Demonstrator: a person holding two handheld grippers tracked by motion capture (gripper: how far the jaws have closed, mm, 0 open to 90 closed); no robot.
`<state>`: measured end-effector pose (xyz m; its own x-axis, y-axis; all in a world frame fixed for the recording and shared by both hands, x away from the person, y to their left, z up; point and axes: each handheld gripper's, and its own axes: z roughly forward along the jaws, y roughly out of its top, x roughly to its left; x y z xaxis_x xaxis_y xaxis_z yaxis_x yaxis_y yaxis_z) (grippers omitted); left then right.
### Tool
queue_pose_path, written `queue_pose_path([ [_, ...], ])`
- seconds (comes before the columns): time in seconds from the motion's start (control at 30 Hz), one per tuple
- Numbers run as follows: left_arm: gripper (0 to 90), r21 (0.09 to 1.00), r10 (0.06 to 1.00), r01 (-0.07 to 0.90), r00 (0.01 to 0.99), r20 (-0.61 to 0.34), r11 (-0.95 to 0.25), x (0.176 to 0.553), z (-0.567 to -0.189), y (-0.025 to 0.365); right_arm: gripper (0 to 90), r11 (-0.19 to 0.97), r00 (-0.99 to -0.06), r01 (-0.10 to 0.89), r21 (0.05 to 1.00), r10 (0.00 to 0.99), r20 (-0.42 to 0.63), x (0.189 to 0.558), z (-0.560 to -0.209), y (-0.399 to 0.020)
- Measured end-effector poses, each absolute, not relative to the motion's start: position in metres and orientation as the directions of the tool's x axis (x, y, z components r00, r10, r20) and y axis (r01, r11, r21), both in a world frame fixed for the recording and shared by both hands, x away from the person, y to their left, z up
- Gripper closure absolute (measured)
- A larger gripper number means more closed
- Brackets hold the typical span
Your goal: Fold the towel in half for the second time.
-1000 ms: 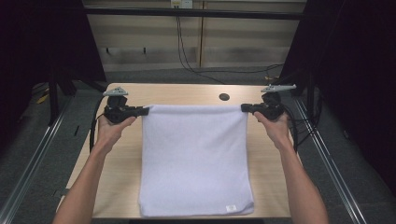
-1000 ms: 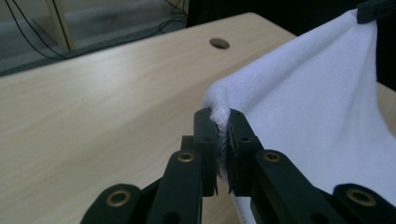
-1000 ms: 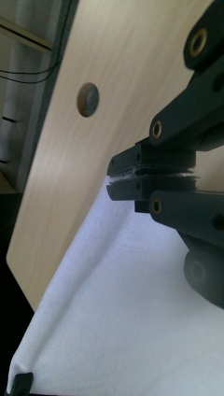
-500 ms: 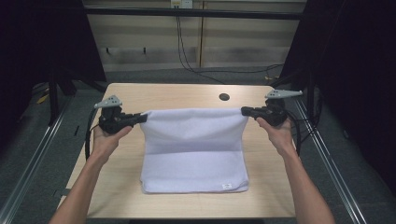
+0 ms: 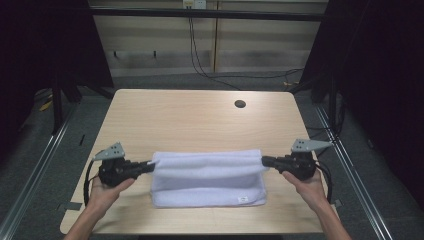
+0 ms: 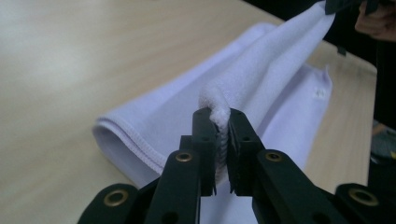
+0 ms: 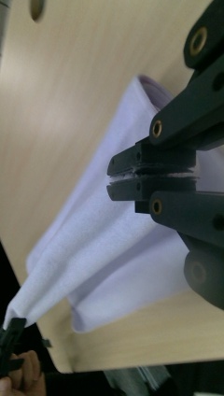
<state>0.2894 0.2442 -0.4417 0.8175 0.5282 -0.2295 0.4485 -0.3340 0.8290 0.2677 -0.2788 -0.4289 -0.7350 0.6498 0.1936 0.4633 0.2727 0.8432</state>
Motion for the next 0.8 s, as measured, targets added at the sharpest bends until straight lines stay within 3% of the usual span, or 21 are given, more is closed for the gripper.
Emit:
queue_pose_path([
  [0.2, 75.8, 0.786, 0.466, 0.468, 0.845, -0.264, -0.404, 0.258, -0.462, 0.250, 82.1, 0.357, -0.752, 0.530, 0.769, 0.617, 0.231, 0.238, -0.459, -0.275],
  [0.3, 72.1, 0.743, 0.442, 0.473, 0.858, -0.263, -0.474, 0.243, -0.475, 0.252, 72.9, 0.398, -0.754, 0.566, 0.722, 0.604, 0.259, 0.218, -0.474, -0.275],
  [0.47, 66.4, 0.735, 0.391, 0.467, 0.872, -0.294, -0.491, 0.235, -0.476, 0.254, 67.4, 0.386, -0.750, 0.580, 0.718, 0.598, 0.284, 0.200, -0.477, -0.280],
  [0.53, 62.9, 0.749, 0.403, 0.480, 0.862, -0.307, -0.456, 0.233, -0.473, 0.258, 65.0, 0.370, -0.743, 0.581, 0.725, 0.604, 0.287, 0.197, -0.477, -0.282],
  [0.6, 55.6, 0.772, 0.456, 0.493, 0.838, -0.298, -0.401, 0.236, -0.469, 0.260, 56.4, 0.303, -0.704, 0.565, 0.768, 0.662, 0.256, 0.200, -0.473, -0.286],
  [0.8, 44.0, 0.804, 0.638, 0.549, 0.708, -0.302, -0.229, 0.260, -0.464, 0.265, 47.2, 0.243, -0.665, 0.510, 0.825, 0.720, 0.199, 0.206, -0.465, -0.290],
])
